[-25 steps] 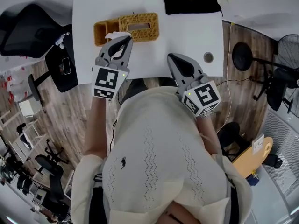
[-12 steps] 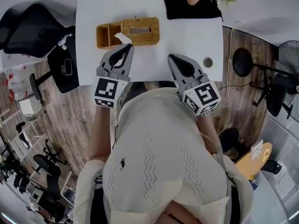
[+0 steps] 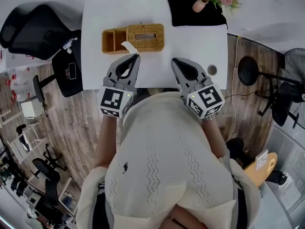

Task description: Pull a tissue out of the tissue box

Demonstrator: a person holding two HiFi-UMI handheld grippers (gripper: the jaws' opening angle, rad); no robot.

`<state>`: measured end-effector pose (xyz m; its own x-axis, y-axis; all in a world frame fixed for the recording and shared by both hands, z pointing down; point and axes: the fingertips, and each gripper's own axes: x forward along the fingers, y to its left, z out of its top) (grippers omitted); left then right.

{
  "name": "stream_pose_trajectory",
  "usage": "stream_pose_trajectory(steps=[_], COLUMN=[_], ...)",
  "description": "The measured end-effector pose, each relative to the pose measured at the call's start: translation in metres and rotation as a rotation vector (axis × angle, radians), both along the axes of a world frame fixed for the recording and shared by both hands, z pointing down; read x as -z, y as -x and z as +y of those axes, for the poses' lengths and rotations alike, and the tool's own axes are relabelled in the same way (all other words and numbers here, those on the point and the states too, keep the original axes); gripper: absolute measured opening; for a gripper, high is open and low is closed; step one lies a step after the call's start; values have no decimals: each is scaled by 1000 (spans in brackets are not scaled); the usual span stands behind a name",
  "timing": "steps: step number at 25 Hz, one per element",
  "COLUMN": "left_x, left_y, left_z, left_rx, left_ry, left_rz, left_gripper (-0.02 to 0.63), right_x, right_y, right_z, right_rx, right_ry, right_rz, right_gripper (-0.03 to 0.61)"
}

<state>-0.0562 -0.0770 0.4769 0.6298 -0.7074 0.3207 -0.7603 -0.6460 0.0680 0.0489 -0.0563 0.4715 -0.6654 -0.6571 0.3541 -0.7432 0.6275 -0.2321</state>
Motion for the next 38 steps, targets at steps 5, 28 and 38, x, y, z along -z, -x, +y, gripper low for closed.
stream_pose_trajectory(steps=[5,28,38], left_x=[-2,17,48], left_y=[-2,14,31], left_z=[7,13,1], left_rx=[5,106,176], left_ry=[-2,-49,-129], left_rz=[10,122,161], left_gripper=[12,12,12], right_x=[2,15,44], right_y=[0,0,-12], right_z=[0,-4,-20], right_rx=[12,23,-23], right_ry=[-6,-48,-118], right_rz=[3,-3,-8], right_gripper=[2,2,2])
